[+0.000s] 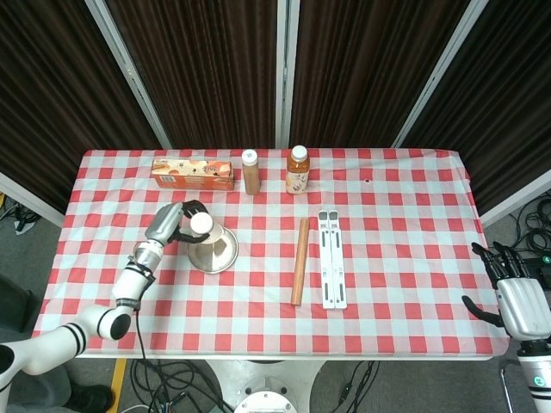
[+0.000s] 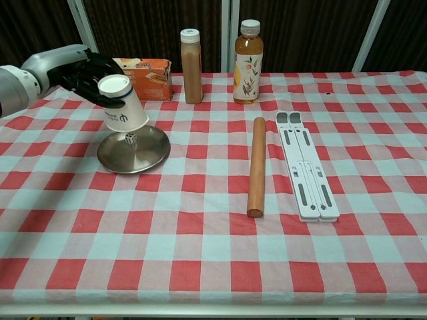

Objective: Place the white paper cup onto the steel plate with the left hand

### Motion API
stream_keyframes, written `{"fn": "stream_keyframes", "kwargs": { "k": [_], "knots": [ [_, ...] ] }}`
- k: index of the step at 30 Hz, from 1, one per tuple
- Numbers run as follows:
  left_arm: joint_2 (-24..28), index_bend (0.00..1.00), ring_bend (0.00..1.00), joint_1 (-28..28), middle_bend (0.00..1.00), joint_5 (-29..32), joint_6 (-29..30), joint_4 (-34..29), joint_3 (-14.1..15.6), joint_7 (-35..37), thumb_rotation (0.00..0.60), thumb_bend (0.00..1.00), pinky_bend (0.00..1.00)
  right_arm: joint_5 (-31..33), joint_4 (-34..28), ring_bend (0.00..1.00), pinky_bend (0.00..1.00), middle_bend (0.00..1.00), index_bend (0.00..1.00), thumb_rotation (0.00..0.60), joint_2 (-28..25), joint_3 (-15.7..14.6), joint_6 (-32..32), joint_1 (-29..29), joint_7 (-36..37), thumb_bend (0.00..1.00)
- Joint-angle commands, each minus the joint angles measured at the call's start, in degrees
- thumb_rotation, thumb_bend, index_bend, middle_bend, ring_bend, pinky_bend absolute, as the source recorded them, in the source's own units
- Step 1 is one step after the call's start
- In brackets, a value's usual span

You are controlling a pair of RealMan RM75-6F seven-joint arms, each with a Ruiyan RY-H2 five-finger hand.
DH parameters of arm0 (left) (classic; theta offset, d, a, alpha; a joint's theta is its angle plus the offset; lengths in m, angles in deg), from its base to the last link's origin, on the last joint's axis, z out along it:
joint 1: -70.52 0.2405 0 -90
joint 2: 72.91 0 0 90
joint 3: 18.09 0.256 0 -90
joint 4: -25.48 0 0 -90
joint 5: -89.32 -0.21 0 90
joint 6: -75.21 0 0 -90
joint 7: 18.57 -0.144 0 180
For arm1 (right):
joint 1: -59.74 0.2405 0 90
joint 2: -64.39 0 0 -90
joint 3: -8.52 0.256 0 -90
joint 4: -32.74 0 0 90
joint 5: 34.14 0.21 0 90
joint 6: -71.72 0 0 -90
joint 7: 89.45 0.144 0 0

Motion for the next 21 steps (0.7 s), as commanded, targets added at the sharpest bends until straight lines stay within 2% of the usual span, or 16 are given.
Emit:
{"fn": "stream_keyframes", "kwargs": {
  "k": [1,7,14,18,21],
  "knots": [
    [-1.4,0.53,0.38,-2.0,0.53,1.3,-0.9,0.2,0.8,-5.0,0.6,0.31,0.38,0.1,0.3,0.0,0.07,0.18,0.04,0.6,0.0,0.0,-0.1,-0.1,0.3,0.15],
    [-2.7,0.52,0.38,-1.8,0.53,3.9,-0.5,1.4,1.5,-8.9,0.6,0.31,0.38,0.3,0.9,0.0,0.07,0.18,0.04,0.6,0.1,0.0,0.1,-0.1,0.9,0.15],
    [-2.5,0.51,0.38,-1.0,0.52,5.1,-0.6,1.0,1.9,-8.7,0.6,0.31,0.38,0.3,1.2,0.0,0.07,0.18,0.04,0.6,0.4,0.0,0.3,0.0,1.2,0.15],
    [-2.9,0.46,0.36,-1.0,0.48,5.0,-1.1,1.2,2.2,-7.7,0.6,0.3,0.38,0.2,1.2,0.0,0.07,0.18,0.04,0.6,0.4,0.0,0.3,0.0,1.2,0.15],
    [-3.2,0.37,0.32,-1.1,0.44,4.8,-2.1,1.8,2.4,-6.3,0.6,0.28,0.37,0.2,1.1,0.0,0.07,0.18,0.04,0.6,0.3,-0.1,0.1,-0.1,1.1,0.15]
  ]
}}
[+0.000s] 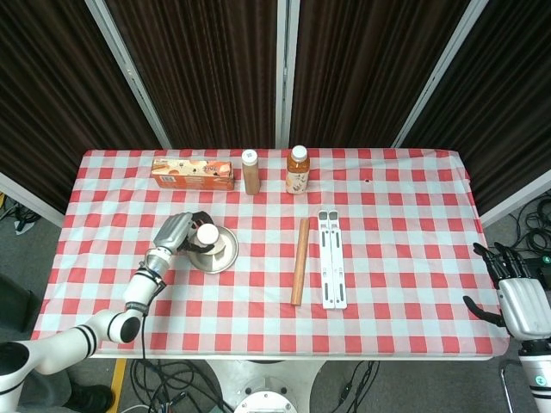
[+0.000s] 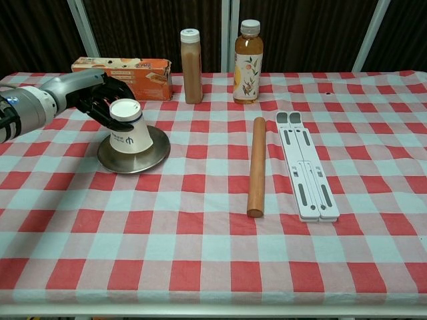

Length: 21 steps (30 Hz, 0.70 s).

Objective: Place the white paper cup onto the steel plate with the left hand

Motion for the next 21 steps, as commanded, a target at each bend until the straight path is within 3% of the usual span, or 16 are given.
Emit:
{"fn": "stream_keyframes", "kwargs": {
  "k": [1,7,15,21],
  "knots": [
    [-0.3,0.34,0.3,0.0,0.42,-0.3,-0.6,0.6,0.1,1.2,0.6,0.28,0.37,0.0,0.0,0.0,0.07,0.18,0.04,0.6,-0.1,0.0,-0.2,-0.1,-0.1,0.15],
    [-0.7,0.31,0.29,0.7,0.4,-2.3,1.7,0.8,0.9,1.8,0.6,0.28,0.35,0.0,-0.2,0.0,0.07,0.18,0.04,0.6,-0.1,-0.1,-0.1,-0.1,-0.2,0.15],
    [-1.1,0.38,0.29,0.9,0.43,-3.0,1.5,1.7,1.9,1.7,0.6,0.28,0.35,0.0,-0.3,0.0,0.07,0.19,0.04,0.6,0.0,-0.1,0.0,-0.1,-0.3,0.15],
    [0.3,0.42,0.33,1.4,0.49,-4.8,1.9,-1.1,2.9,2.5,0.6,0.28,0.36,-0.1,-0.3,0.0,0.07,0.19,0.04,0.6,0.0,-0.2,0.0,-0.1,-0.4,0.15]
  ]
}}
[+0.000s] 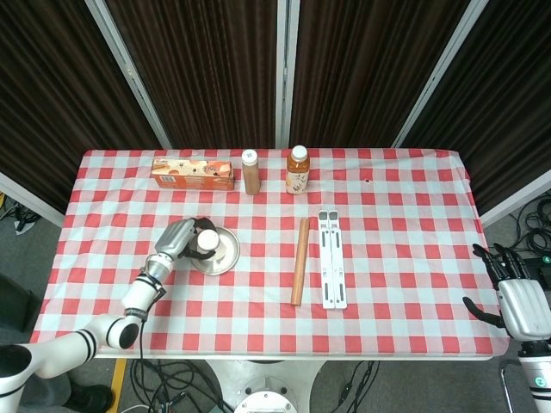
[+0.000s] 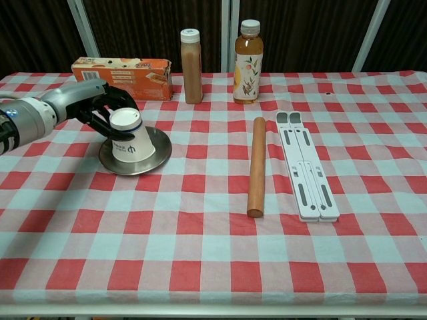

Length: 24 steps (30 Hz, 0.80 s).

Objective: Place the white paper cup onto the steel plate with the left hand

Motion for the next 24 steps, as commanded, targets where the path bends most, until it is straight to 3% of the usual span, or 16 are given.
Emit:
{"fn": "stream_keyframes", "kwargs": {
  "k": [1,7,17,24],
  "knots": [
    [1.2,0.42,0.33,0.5,0.49,-1.4,0.6,-2.1,0.6,0.9,0.6,0.28,0.36,0.0,0.0,0.0,0.07,0.19,0.04,0.6,0.0,0.0,0.0,0.0,0.0,0.15],
    [3.4,0.42,0.33,0.6,0.5,-3.3,-0.3,-4.7,1.8,2.3,0.6,0.28,0.36,0.2,0.1,0.0,0.07,0.19,0.04,0.6,0.1,0.0,0.2,0.1,0.0,0.15],
    [-2.9,0.43,0.33,-1.1,0.5,-0.9,2.5,5.1,-0.9,-0.7,0.6,0.28,0.35,0.2,0.0,0.0,0.07,0.19,0.04,0.6,0.0,0.1,0.1,0.0,0.1,0.15],
    [-0.1,0.43,0.33,0.6,0.5,-3.9,3.1,0.7,1.9,0.5,0.6,0.28,0.35,0.1,0.0,0.0,0.07,0.19,0.04,0.6,0.2,0.0,0.5,0.2,0.0,0.15]
  ]
}}
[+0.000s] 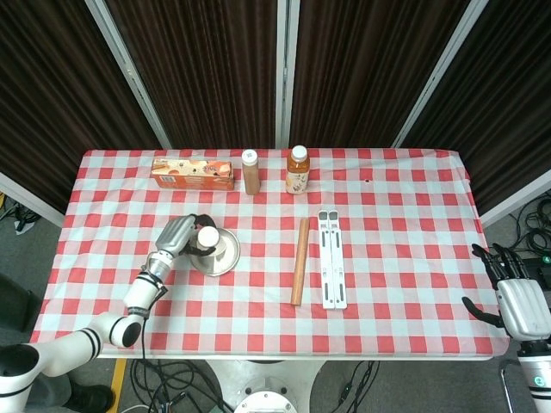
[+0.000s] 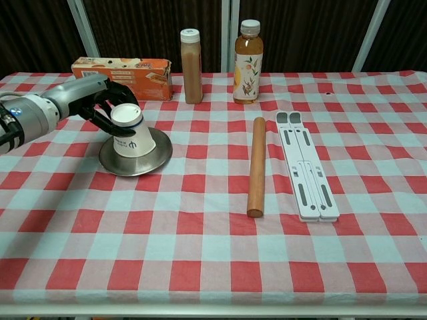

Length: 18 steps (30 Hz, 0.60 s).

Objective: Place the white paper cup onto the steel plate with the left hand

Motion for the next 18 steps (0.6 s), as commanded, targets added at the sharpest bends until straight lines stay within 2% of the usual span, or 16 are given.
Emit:
{"fn": "stream_keyframes", "kwargs": {
  "k": [1,5,8,14,18],
  "knots": [
    [2.0,0.43,0.33,1.3,0.5,-2.6,1.4,-3.4,2.2,0.4,0.6,0.28,0.35,0.0,0.0,0.0,0.07,0.19,0.04,0.6,0.0,0.0,0.1,0.0,0.0,0.15],
    [3.4,0.43,0.33,2.3,0.5,-5.2,3.2,-6.7,3.7,1.3,0.6,0.28,0.35,0.2,0.0,0.0,0.07,0.19,0.04,0.6,-0.1,0.0,0.1,0.0,-0.2,0.15],
    [3.1,0.43,0.33,1.8,0.5,-5.6,3.2,-6.3,3.8,-0.3,0.6,0.28,0.35,0.3,-0.2,0.0,0.07,0.19,0.04,0.6,-0.2,0.1,0.1,0.0,-0.3,0.15],
    [-1.3,0.43,0.33,-0.2,0.5,-1.2,2.2,1.2,0.1,-2.5,0.6,0.28,0.35,0.2,-0.3,0.0,0.07,0.19,0.04,0.6,-0.2,0.1,0.0,0.0,-0.3,0.15],
    [-1.4,0.43,0.33,-0.3,0.5,-0.1,1.2,2.5,-0.3,-2.2,0.6,0.28,0.35,-0.1,-0.2,0.0,0.07,0.19,0.04,0.6,-0.1,0.0,0.1,0.1,-0.2,0.15]
  ]
}}
